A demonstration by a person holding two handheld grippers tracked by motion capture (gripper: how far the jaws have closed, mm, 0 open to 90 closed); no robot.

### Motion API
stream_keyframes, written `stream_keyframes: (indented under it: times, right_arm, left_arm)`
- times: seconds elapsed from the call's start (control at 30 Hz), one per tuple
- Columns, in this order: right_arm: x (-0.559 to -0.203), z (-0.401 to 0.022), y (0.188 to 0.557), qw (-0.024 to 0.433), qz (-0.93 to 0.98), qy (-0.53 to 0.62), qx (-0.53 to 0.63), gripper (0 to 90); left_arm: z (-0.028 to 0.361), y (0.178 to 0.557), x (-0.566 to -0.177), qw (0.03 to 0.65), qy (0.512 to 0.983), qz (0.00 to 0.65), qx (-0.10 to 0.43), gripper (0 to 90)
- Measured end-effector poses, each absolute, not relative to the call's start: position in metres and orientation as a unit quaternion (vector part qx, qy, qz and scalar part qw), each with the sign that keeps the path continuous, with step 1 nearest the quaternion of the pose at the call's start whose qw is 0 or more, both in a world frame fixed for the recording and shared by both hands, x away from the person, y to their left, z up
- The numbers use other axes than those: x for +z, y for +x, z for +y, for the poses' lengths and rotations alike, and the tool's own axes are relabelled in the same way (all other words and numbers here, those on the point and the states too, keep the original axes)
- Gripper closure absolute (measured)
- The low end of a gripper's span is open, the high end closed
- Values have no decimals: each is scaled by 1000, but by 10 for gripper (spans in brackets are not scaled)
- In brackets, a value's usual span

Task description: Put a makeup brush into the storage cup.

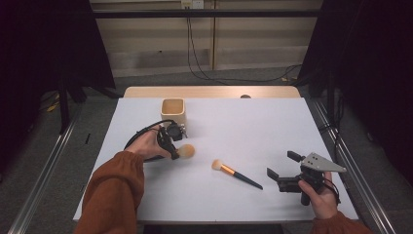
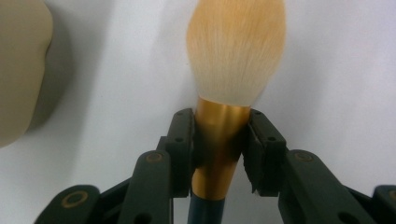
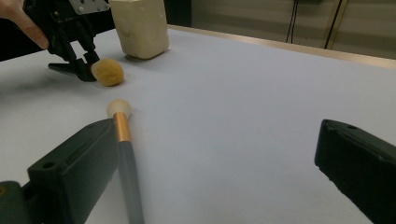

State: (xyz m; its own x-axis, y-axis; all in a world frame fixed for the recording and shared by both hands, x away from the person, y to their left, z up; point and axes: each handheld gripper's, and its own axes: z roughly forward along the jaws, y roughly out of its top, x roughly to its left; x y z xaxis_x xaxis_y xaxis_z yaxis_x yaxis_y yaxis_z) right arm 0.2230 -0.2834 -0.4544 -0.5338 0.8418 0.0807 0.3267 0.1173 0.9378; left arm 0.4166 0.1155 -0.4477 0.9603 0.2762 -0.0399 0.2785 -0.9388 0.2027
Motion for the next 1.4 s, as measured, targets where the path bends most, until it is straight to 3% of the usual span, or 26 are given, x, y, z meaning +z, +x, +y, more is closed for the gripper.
stream_keyframes:
  times: [0.57, 1.4]
  right_arm:
    - [-454, -284, 223, 247, 705, 415, 519, 0]
    - [-454, -284, 223, 250, 702, 416, 521, 0]
  left_arm:
    - [122, 423, -444, 120, 978, 171, -5, 666]
    - [149, 415, -414, 297, 924, 242, 9, 665]
